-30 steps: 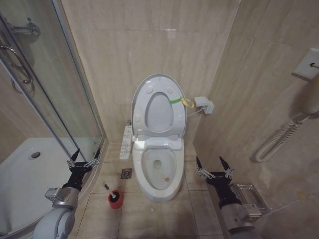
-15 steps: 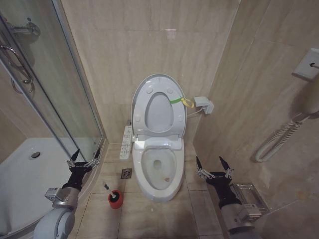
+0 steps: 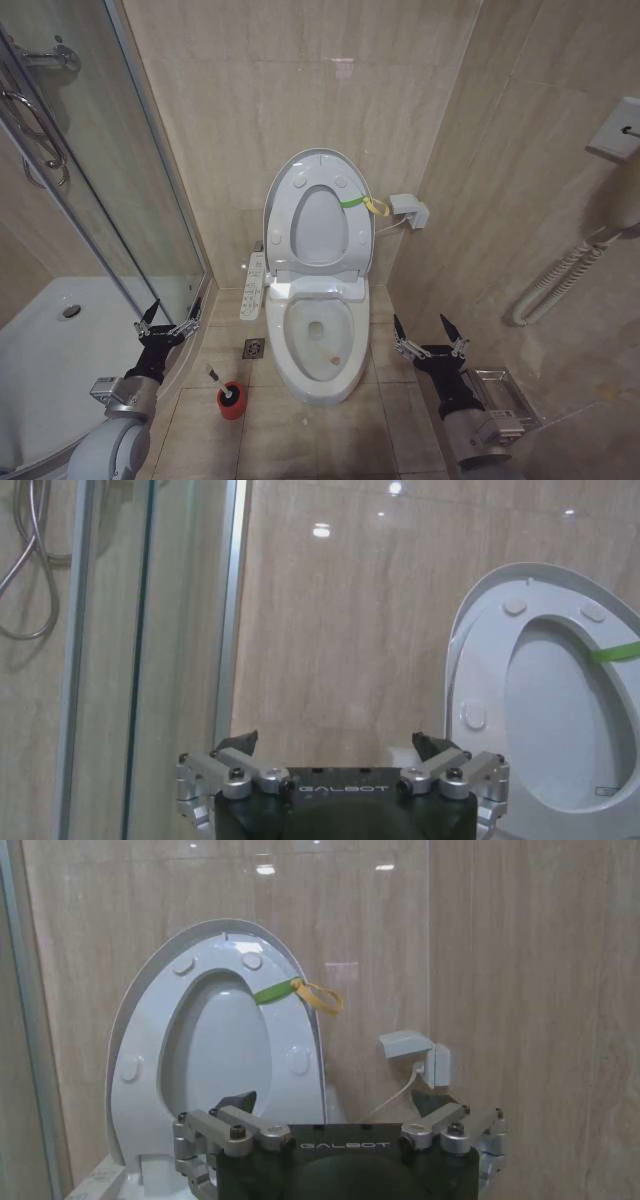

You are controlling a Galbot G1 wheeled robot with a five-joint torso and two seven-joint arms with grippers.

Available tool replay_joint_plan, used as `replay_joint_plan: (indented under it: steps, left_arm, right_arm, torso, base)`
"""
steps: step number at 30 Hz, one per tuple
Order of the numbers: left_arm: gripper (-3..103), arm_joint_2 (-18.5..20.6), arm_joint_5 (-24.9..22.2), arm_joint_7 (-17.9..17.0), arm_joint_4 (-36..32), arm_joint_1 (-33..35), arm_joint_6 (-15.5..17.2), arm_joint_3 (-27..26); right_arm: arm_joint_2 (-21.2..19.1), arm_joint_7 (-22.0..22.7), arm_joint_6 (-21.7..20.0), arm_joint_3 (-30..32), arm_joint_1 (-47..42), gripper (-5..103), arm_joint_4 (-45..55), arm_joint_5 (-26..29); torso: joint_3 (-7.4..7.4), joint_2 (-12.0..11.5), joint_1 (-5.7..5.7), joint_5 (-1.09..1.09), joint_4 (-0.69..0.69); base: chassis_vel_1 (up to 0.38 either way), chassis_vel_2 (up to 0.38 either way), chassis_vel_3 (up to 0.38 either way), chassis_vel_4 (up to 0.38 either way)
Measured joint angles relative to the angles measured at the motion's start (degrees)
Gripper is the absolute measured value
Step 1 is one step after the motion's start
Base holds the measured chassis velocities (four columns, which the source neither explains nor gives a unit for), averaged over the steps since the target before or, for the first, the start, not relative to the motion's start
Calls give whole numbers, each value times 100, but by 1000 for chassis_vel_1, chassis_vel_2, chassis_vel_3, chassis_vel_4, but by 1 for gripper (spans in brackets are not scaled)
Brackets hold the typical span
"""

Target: Open the toilet lid, clean the toilet bowl with a toilet brush, close the toilet lid, and flush.

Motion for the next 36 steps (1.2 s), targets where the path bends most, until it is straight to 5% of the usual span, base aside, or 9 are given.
replay_joint_plan:
  steps: [36]
  left_arm:
    - [100, 0, 0, 0, 0, 0, 0, 0]
  right_arm:
    - [0, 0, 0, 0, 0, 100, 0, 0]
  torso:
    - [0, 0, 0, 0, 0]
  base:
    - [0, 0, 0, 0]
